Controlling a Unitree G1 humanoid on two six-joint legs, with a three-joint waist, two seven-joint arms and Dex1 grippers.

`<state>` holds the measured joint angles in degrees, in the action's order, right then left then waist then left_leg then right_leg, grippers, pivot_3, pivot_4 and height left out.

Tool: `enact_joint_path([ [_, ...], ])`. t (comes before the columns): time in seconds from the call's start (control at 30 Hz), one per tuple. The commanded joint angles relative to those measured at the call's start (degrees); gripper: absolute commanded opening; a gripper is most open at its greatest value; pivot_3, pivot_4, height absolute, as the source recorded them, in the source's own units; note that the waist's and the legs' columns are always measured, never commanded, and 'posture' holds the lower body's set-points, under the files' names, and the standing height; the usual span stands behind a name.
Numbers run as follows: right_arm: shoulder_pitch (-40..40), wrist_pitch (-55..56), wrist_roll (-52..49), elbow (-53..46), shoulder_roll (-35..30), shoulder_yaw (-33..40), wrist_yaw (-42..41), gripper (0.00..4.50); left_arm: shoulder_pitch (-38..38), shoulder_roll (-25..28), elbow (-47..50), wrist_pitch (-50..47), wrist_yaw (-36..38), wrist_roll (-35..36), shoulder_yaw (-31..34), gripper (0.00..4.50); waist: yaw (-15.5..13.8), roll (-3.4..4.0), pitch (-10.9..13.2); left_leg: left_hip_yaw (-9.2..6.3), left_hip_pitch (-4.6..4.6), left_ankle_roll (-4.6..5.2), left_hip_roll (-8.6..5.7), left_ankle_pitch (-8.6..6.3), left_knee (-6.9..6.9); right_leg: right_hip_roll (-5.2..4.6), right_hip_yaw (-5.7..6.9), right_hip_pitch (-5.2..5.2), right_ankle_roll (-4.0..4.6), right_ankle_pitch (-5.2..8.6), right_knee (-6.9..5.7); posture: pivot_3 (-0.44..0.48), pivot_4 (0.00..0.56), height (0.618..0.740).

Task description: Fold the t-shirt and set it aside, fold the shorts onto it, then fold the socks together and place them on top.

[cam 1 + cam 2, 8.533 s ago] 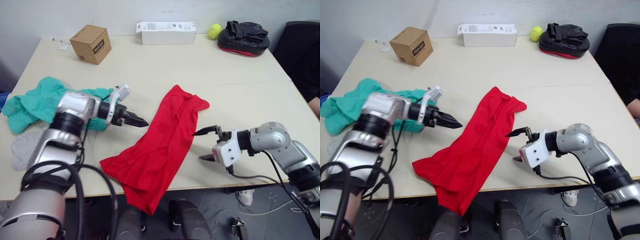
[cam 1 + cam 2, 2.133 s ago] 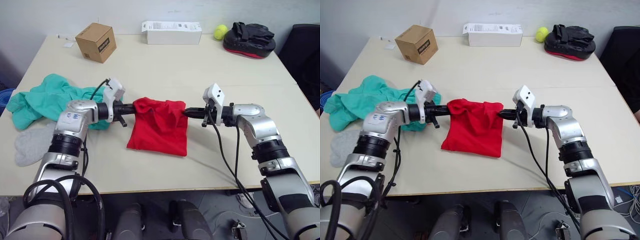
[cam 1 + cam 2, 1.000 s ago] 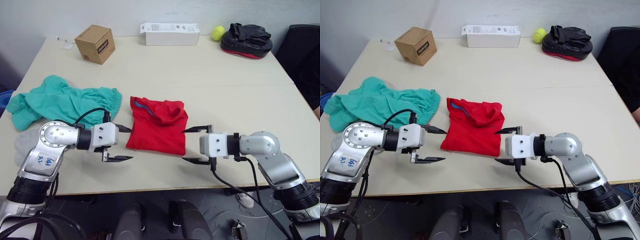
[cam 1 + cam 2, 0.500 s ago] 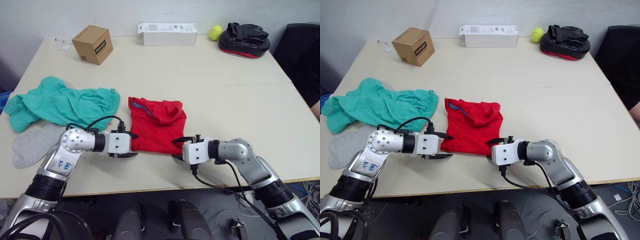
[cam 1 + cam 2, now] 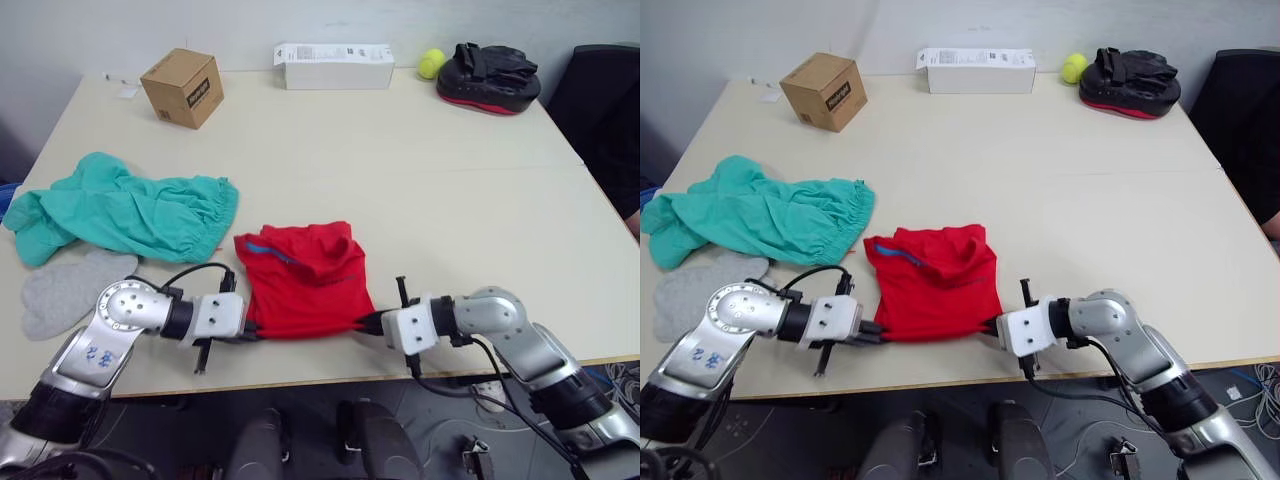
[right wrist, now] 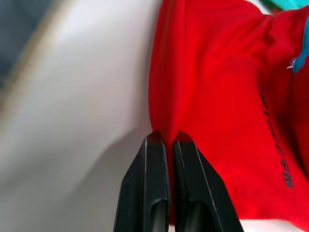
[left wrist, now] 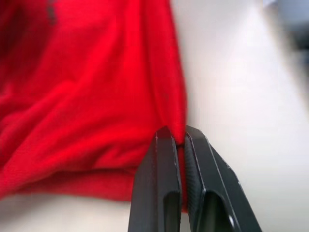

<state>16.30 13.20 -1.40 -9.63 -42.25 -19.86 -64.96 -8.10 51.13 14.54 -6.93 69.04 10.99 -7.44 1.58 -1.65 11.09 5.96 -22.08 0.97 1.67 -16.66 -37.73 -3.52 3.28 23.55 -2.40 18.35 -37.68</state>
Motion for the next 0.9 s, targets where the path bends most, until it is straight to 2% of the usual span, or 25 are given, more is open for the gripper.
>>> enact_joint_path([
  [0.03, -3.7, -0.3, -4.1, -5.4, -4.1, 2.4, -3.2, 0.00, 5.6, 2.7, 6.5, -1.4, -0.2, 1.5, 2.9, 0.03, 0.0, 0.00, 0.0, -0.02, 0.00, 0.03, 0.00, -0.02, 0.00, 0.00, 0.00, -0.01, 0.00, 0.00, 0.03, 0.000, 0.150, 0.740],
  [0.13, -5.3, -1.7, -2.3, -6.0, -3.0, 3.4, 0.9, 0.00, 7.6, 1.8, 7.5, -2.2, -5.1, -1.8, 2.6, 0.03, -0.1, 0.00, 0.0, -0.04, 0.03, 0.05, -0.01, -0.01, -0.01, -0.01, 0.00, -0.08, 0.00, 0.00, 0.07, 0.000, 0.150, 0.740],
  [0.23, -5.6, -2.6, -2.5, -6.3, -3.4, 2.8, 1.1, 0.00, 7.9, 0.7, 8.2, -4.5, -7.6, -1.0, 2.9, 0.03, -0.3, 0.01, 0.0, -0.08, 0.04, 0.06, -0.02, 0.09, -0.02, -0.01, 0.00, -0.10, 0.03, 0.01, 0.05, 0.000, 0.150, 0.740],
  [0.33, -5.6, -5.0, -4.0, -6.9, -3.9, 3.7, 1.1, 0.75, 9.2, 1.2, 9.7, -6.1, -7.7, 1.1, 4.2, 0.80, -0.2, 0.01, 0.0, -0.09, 0.04, 0.05, -0.02, 0.09, 0.00, -0.01, 0.00, -0.09, 0.04, 0.02, 0.04, 0.000, 0.150, 0.740],
  [0.37, -5.7, -5.5, -5.0, -7.3, -4.4, 4.3, 0.6, 1.13, 9.9, 1.7, 10.3, -6.7, -7.3, 2.2, 5.2, 1.15, -0.2, 0.01, 0.0, -0.10, 0.04, 0.04, -0.02, 0.09, 0.02, -0.01, 0.00, -0.08, 0.04, 0.02, 0.04, 0.000, 0.150, 0.740],
  [0.53, -7.3, -12.4, -16.6, -11.5, -8.1, 10.3, -4.1, 2.82, 11.2, 5.3, 11.6, -18.0, -2.6, 15.6, 15.1, 2.73, -0.1, 0.01, 0.0, -0.20, 0.02, 0.00, -0.01, 0.07, 0.11, -0.01, 0.11, -0.06, 0.10, 0.05, 0.05, 0.000, 0.150, 0.740],
  [0.57, -7.0, -14.4, -19.0, -12.0, -8.7, 11.6, -5.0, 2.83, 10.2, 6.2, 11.0, -21.3, -1.7, 19.1, 17.1, 3.05, -0.2, 0.01, 0.0, -0.24, 0.01, -0.02, -0.01, 0.07, 0.11, -0.01, 0.15, -0.06, 0.11, 0.06, 0.06, 0.000, 0.150, 0.740],
  [0.63, -5.7, -18.4, -22.6, -12.3, -9.2, 13.0, -5.8, 2.71, 6.8, 6.7, 9.5, -27.7, -1.5, 25.2, 19.4, 3.08, -0.2, 0.01, 0.0, -0.33, 0.00, -0.05, -0.01, 0.09, 0.10, -0.01, 0.21, -0.08, 0.14, 0.07, 0.07, 0.000, 0.150, 0.740],
  [0.67, -4.8, -20.5, -23.8, -12.3, -9.0, 13.2, -5.5, 2.43, 4.7, 6.4, 8.9, -30.3, -2.0, 27.6, 19.7, 3.09, -0.2, 0.01, 0.0, -0.35, 0.02, -0.06, -0.01, 0.09, 0.10, -0.02, 0.22, -0.11, 0.14, 0.07, 0.06, 0.000, 0.150, 0.740],
  [0.7, -3.8, -22.9, -25.0, -12.3, -8.4, 13.2, -5.0, 2.14, 2.3, 5.4, 8.0, -32.9, -3.0, 29.8, 19.7, 2.91, -0.2, 0.01, 0.0, -0.39, 0.00, -0.07, -0.01, 0.11, 0.07, -0.01, 0.25, -0.13, 0.14, 0.08, 0.06, 0.000, 0.150, 0.740],
  [0.8, -1.4, -27.7, -26.6, -12.4, -6.5, 12.2, -3.6, 1.09, -2.1, 2.8, 6.6, -35.3, -5.2, 30.4, 16.9, 2.17, -0.3, 0.01, 0.0, -0.45, 0.00, -0.08, -0.03, 0.13, 0.07, -0.02, 0.27, -0.17, 0.14, 0.07, 0.07, 0.000, 0.150, 0.740],
  [0.9, 0.8, -30.1, -25.1, -11.7, -3.4, 9.6, -2.0, 0.08, -4.0, -0.1, 6.4, -32.6, -6.7, 24.5, 9.4, 1.22, -0.2, 0.02, 0.0, -0.45, -0.02, -0.12, -0.05, 0.13, 0.11, -0.02, 0.29, -0.15, 0.14, 0.07, 0.07, 0.000, 0.150, 0.740],
])
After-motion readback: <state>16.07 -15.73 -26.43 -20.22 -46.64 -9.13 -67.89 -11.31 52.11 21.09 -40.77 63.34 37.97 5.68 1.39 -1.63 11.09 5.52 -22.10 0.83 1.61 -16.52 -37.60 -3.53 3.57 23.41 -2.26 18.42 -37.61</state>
